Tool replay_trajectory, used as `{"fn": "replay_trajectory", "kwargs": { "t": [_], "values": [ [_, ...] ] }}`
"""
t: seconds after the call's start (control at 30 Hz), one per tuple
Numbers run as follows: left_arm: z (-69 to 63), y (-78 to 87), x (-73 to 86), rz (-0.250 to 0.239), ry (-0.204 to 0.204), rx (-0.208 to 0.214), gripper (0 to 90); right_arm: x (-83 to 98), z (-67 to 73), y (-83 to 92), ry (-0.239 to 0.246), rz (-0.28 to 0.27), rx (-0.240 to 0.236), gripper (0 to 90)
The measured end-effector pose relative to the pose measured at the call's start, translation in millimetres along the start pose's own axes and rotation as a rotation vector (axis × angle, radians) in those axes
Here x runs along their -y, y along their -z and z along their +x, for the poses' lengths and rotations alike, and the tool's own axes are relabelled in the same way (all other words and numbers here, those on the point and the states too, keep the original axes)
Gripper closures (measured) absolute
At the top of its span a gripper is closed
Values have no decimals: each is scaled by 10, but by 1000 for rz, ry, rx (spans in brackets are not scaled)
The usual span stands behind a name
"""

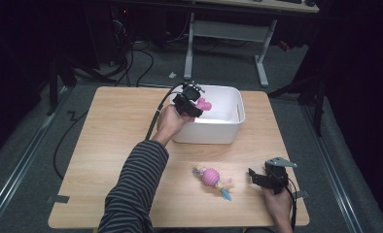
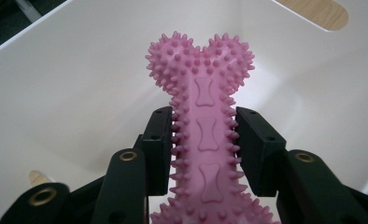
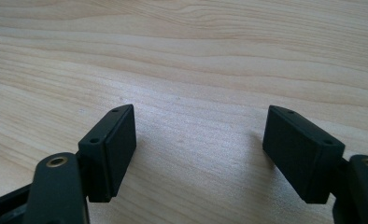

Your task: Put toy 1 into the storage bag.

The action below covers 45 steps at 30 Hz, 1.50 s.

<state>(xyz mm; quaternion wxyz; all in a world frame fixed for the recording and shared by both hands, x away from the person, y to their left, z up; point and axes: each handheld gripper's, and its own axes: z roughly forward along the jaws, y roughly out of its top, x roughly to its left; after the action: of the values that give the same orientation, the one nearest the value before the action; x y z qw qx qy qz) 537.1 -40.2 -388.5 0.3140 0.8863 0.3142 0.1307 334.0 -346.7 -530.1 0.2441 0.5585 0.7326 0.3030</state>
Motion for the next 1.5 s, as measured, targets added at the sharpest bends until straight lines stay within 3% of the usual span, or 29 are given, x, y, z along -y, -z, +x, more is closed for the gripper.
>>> {"fn": "replay_trajectory", "kwargs": {
  "t": [0.3, 0.53, 0.93, 1.17, 1.5],
  "values": [
    [2, -55, 1, 50, 18, -10, 547, 0, 2, 0, -3, 0, 0, 259],
    [-12, 41, -29, 11, 22, -11, 475, 0, 0, 1, 0, 1, -1, 259],
    [-58, 525, -22, -96, 7, -24, 407, 1, 2, 0, -1, 0, -1, 259],
    [-50, 825, 118, -162, 14, -20, 394, 0, 3, -1, -3, -1, -1, 259],
    [18, 1063, 351, -199, 43, -40, 392, 0, 3, -1, -2, -1, -2, 259]
  ]
}}
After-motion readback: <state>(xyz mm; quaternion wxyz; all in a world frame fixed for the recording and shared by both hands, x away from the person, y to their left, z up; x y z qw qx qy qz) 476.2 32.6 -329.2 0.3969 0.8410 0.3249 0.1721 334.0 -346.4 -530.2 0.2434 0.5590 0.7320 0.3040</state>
